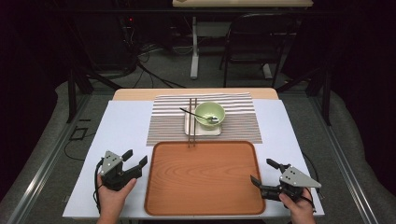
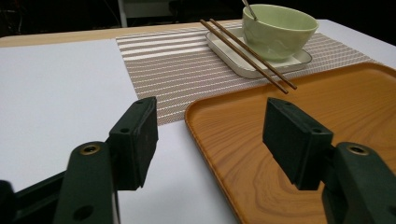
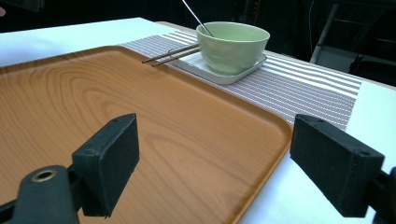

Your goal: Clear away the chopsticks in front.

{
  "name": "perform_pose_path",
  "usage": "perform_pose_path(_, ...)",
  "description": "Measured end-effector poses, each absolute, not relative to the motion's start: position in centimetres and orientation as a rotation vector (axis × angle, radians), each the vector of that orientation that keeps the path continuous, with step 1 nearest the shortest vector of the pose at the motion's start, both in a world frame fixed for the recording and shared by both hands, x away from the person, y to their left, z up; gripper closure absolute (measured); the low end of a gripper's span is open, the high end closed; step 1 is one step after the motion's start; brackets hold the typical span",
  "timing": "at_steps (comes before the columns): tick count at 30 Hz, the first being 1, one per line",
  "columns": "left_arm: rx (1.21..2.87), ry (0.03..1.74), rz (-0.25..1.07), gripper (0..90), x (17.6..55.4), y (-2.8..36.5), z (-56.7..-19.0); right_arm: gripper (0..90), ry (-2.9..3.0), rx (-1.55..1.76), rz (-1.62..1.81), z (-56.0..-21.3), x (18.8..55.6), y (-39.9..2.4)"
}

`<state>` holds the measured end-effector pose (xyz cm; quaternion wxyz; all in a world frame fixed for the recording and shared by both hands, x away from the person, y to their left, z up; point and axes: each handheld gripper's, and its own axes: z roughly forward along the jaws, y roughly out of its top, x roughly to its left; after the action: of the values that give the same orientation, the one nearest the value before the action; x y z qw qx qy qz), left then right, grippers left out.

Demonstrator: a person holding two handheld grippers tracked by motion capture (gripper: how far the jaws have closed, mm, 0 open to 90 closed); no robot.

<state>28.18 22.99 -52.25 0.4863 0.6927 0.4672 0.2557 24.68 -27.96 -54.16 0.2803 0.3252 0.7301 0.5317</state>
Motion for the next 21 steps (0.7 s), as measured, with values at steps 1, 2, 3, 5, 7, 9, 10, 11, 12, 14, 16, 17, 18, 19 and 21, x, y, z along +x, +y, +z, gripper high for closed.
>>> perform_pose_path(1, 1.685, 1.137, 0.622, 34.5, 28.18, 22.99, -52.25, 15.1, 1.957, 0.872, 1.425, -54.16, 24.68, -27.96)
perform_pose_path(2, 1.689, 1.136, 0.62, 34.5, 28.23, 22.94, -52.27, 15.1, 1.958, 0.872, 1.426, -54.1, 24.55, -27.98)
perform_pose_path(3, 1.696, 1.133, 0.615, 33.8, 28.27, 22.89, -52.3, 15.1, 1.952, 0.862, 1.426, -54.02, 24.46, -28.01)
perform_pose_path(5, 1.7, 1.137, 0.609, 32.9, 28.34, 22.79, -52.4, 15.1, 1.949, 0.848, 1.43, -53.8, 24.24, -27.98)
perform_pose_path(7, 1.706, 1.163, 0.621, 32.2, 28.39, 22.66, -52.48, 15.1, 1.949, 0.845, 1.43, -53.78, 24.25, -27.92)
perform_pose_path(9, 1.703, 1.168, 0.617, 30.8, 28.36, 22.71, -52.45, 15.1, 1.956, 0.845, 1.43, -53.82, 24.35, -27.75)
perform_pose_path(10, 1.693, 1.177, 0.618, 29.5, 28.34, 22.76, -52.35, 15.1, 1.964, 0.838, 1.424, -53.85, 24.43, -27.69)
perform_pose_path(11, 1.684, 1.185, 0.626, 27.6, 28.33, 22.78, -52.31, 15.1, 1.969, 0.83, 1.421, -53.9, 24.51, -27.59)
perform_pose_path(12, 1.684, 1.196, 0.632, 25.2, 28.31, 22.86, -52.31, 15.1, 1.977, 0.817, 1.421, -53.92, 24.54, -27.47)
perform_pose_path(14, 1.688, 1.21, 0.636, 24.2, 28.38, 22.88, -52.39, 15.1, 1.98, 0.808, 1.422, -53.86, 24.46, -27.35)
perform_pose_path(16, 1.699, 1.215, 0.639, 24.1, 28.44, 22.82, -52.48, 15.1, 1.983, 0.8, 1.421, -53.82, 24.34, -27.28)
perform_pose_path(17, 1.699, 1.215, 0.639, 24.1, 28.44, 22.82, -52.48, 15.1, 1.983, 0.8, 1.421, -53.82, 24.34, -27.28)
perform_pose_path(18, 1.708, 1.212, 0.639, 24.1, 28.45, 22.75, -52.49, 15.1, 1.984, 0.796, 1.419, -53.79, 24.28, -27.26)
perform_pose_path(19, 1.716, 1.209, 0.642, 23.8, 28.44, 22.68, -52.5, 15.1, 1.984, 0.791, 1.417, -53.75, 24.21, -27.23)
perform_pose_path(21, 1.728, 1.207, 0.653, 22.6, 28.43, 22.46, -52.52, 15.1, 1.983, 0.789, 1.417, -53.7, 24.14, -27.19)
